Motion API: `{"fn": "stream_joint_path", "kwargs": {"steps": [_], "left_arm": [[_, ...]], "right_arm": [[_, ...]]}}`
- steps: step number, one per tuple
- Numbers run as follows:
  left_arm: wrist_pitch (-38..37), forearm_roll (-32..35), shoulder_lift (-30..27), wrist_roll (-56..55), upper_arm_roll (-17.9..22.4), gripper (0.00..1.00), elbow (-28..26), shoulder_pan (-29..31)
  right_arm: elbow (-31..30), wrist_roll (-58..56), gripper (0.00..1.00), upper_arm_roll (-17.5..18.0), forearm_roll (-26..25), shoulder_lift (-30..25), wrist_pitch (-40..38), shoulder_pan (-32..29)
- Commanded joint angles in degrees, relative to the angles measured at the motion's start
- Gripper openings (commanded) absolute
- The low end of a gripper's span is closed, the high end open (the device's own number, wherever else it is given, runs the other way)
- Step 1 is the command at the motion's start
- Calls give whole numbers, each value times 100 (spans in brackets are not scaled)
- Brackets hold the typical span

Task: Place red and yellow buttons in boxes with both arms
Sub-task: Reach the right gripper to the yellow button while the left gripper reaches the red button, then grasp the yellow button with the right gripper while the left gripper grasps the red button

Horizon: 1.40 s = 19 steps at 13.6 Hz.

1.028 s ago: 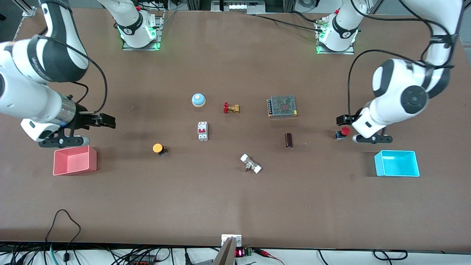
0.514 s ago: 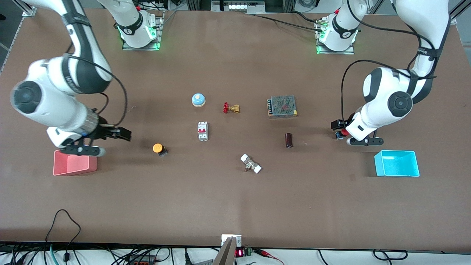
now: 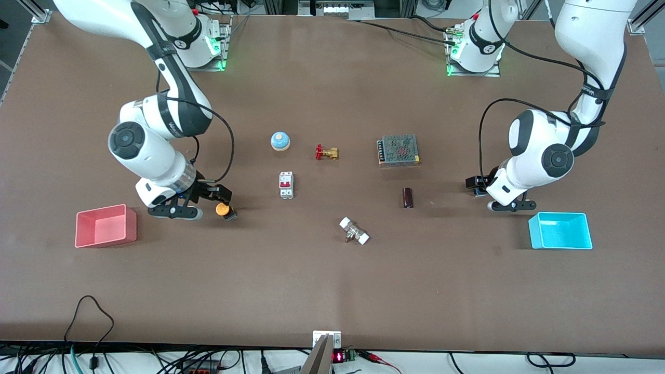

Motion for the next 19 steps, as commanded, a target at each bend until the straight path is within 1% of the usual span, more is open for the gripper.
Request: {"fn": "stream_joint_path", "kwargs": {"steps": [1, 2, 4, 7, 9, 13, 14, 16, 18, 19], "left_arm": [[31, -9, 44, 89, -26, 100, 15, 108], [31, -9, 70, 89, -26, 99, 24, 108], [31, -26, 80, 80, -34, 96, 15, 108], [31, -70, 158, 80, -43, 91, 15, 143], [31, -88, 185, 71, -70, 90, 24, 143], [31, -114, 211, 54, -70, 82, 24, 143], [31, -219, 211, 54, -70, 77, 24, 143], [31, -273, 220, 54, -70, 65, 24, 143], [31, -273, 238, 71, -70, 49, 33, 143], [31, -281, 238, 63, -70, 43, 33, 143]], "right_arm": [[-23, 2, 100, 23, -655, 194, 149, -64], [-23, -7, 100, 41, -840, 220, 149, -64], [3, 37, 100, 50, -860, 273, 262, -56], [38, 29, 100, 120, -851, 510, 552, -56], [47, 2, 100, 120, -869, 607, 632, -47], [38, -15, 100, 129, -921, 827, 817, 15], [38, -7, 100, 129, -1026, 853, 835, 15], [38, -7, 100, 129, -1053, 880, 852, 15], [38, -24, 99, 129, -1062, 941, 861, 24], [38, -24, 97, 129, -1062, 941, 861, 24]]}}
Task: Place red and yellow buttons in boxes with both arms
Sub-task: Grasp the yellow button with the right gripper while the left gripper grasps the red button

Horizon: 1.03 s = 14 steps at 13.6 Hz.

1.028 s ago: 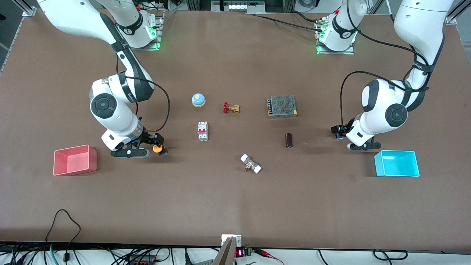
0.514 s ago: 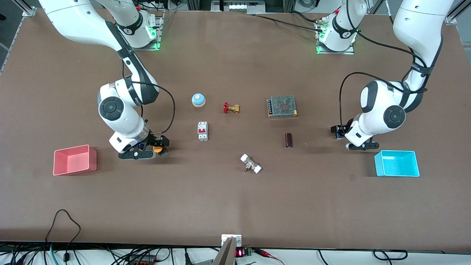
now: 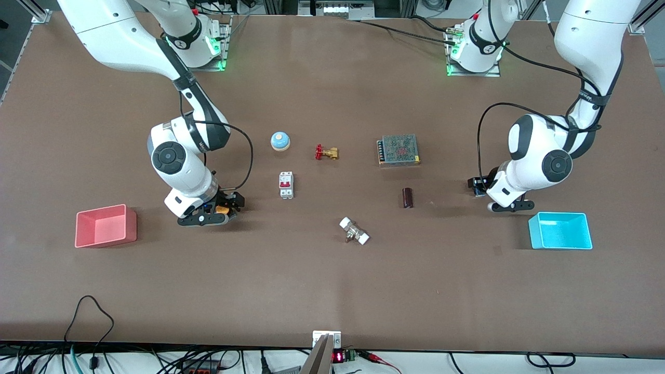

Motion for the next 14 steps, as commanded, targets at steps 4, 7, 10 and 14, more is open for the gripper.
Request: {"fn": "stream_joint_path", "kwargs": {"steps": [4, 7, 10, 14], "left_arm": [[4, -102, 12, 69, -47, 32, 86, 57], [-266, -41, -444, 69, 84, 31, 209, 101], [-1565, -23, -534, 306, 208, 31, 1067, 390], [-1965, 239, -429, 446, 506, 32, 1939, 426]], "right_arm": [[38, -179, 80, 26, -99, 115, 98, -9], [29, -188, 63, 26, -99, 141, 134, -9], [38, -293, 46, 26, -99, 168, 134, -27], [38, -320, 27, 26, -99, 168, 134, -27]]}}
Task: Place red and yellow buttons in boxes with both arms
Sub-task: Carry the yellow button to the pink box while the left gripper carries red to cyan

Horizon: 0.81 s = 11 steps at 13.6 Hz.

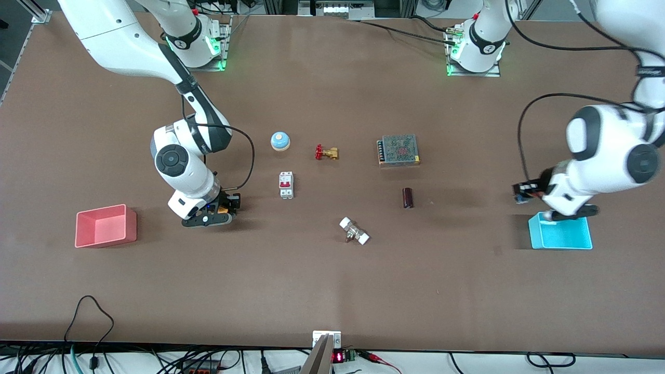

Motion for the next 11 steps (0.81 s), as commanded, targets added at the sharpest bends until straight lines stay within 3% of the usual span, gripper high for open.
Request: {"fn": "stream_joint_path", "kwargs": {"steps": [1, 4, 8, 11], "left_arm": [[-217, 345, 298, 466, 133, 32, 756, 25], [-595, 311, 1123, 1003, 133, 32, 1776, 358], [-560, 329, 1633, 1232, 133, 32, 2067, 631], [-289, 311, 2126, 1645, 133, 32, 2472, 834]], "right_arm": [[44, -85, 26, 26, -88, 50, 59, -24], [193, -549, 24, 17, -36, -133, -38, -120], [369, -1033, 24, 17, 87, -1125, -1388, -568], [710, -2173, 24, 0, 464, -1496, -2163, -1164]]}}
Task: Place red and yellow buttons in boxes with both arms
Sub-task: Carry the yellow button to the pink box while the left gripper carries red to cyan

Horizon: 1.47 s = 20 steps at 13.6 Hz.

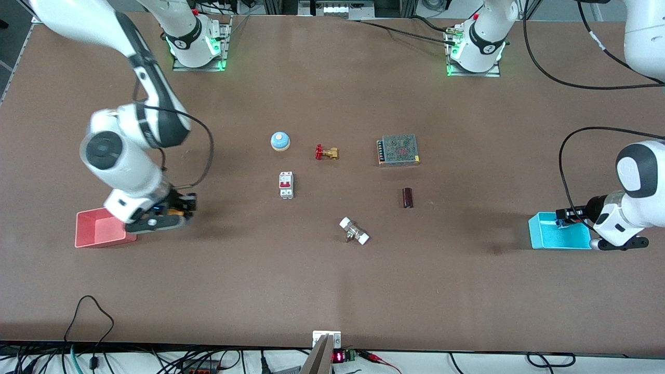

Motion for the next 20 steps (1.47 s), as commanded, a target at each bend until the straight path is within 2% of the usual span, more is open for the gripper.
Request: {"fn": "stream_joint_path", "kwargs": {"steps": [1, 3, 5, 9, 13, 14, 15, 17, 18, 20], "left_arm": [[147, 87, 390, 353, -34, 32, 515, 111], [227, 96, 460, 354, -34, 32, 524, 93], [358, 78, 592, 354, -34, 32, 515, 67], [368, 78, 750, 363, -34, 32, 506, 41], [446, 78, 865, 363, -34, 34, 506, 41], [508, 87, 874, 363, -34, 41, 498, 41], [561, 87, 874, 363, -34, 55, 480, 41], [762, 78, 839, 372, -34, 94, 454, 41], [772, 87, 786, 372, -34, 100, 454, 67], [763, 87, 690, 354, -51, 100, 436, 50]], "right_arm": [[161, -1154, 24, 34, 361, -328, -501, -596], [171, -1806, 24, 16, 370, -347, -476, -1018], [249, -2106, 24, -2, 318, -137, -388, -1283], [276, -2739, 24, -99, 353, 312, 463, -1652], [276, -2846, 24, -125, 353, 575, 710, -1819], [276, -2855, 24, -160, 353, 672, 920, -1881], [268, -2881, 24, -169, 344, 751, 1078, -1916], [259, -2934, 24, -169, 362, 857, 1133, -1961], [259, -2908, 25, -169, 379, 901, 1150, -1969], [241, -2828, 25, -186, 397, 980, 1246, -2013]]}}
